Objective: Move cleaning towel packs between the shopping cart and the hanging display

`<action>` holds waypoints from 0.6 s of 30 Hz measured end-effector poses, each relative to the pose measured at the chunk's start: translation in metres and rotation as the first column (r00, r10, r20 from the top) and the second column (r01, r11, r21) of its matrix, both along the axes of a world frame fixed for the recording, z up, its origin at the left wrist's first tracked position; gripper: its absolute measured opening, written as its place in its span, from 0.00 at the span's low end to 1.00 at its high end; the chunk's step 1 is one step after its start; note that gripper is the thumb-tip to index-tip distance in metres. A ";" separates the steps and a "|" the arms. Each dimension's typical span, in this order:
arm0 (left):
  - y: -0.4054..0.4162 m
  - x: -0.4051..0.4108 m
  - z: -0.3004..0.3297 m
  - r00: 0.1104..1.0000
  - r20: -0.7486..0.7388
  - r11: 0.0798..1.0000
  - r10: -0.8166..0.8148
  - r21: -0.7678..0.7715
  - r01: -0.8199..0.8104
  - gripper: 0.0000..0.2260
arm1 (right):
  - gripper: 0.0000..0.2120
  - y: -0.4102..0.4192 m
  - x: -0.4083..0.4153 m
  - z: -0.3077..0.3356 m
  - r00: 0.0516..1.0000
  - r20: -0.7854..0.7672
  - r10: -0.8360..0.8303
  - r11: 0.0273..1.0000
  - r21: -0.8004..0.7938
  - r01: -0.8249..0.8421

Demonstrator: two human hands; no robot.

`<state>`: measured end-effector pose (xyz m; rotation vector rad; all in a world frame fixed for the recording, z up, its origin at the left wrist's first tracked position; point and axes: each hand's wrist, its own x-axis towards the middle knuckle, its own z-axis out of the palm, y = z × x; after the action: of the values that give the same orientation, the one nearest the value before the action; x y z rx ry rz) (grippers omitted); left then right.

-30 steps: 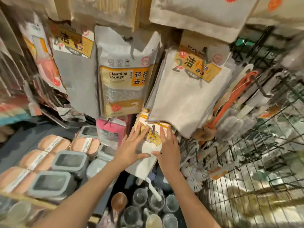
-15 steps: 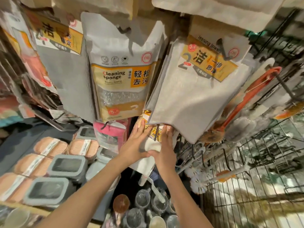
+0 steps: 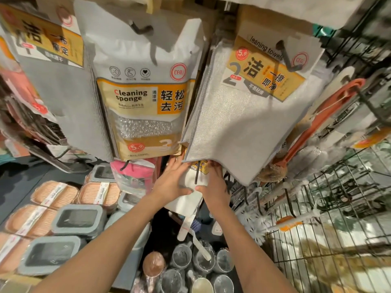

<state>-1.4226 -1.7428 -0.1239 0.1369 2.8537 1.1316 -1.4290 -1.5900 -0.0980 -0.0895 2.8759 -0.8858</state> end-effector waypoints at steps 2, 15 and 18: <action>-0.002 -0.001 0.000 1.000 0.007 0.999 -0.025 -0.029 0.025 0.44 | 0.38 0.002 -0.001 -0.001 1.000 0.017 0.000 1.000 -0.017 0.000; 0.000 0.038 0.031 0.988 0.108 0.993 -0.113 -0.010 0.115 0.50 | 0.50 0.010 0.026 0.027 0.991 0.083 0.103 0.994 0.013 -0.105; 0.005 0.058 0.029 0.984 0.126 0.991 -0.126 0.049 0.121 0.49 | 0.50 0.013 0.040 0.027 0.988 0.022 0.150 0.988 -0.034 -0.149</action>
<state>-1.3642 -1.7382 -0.0950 0.2309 2.6698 1.1314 -1.3892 -1.5769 -0.0712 -0.2917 2.7889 -0.8980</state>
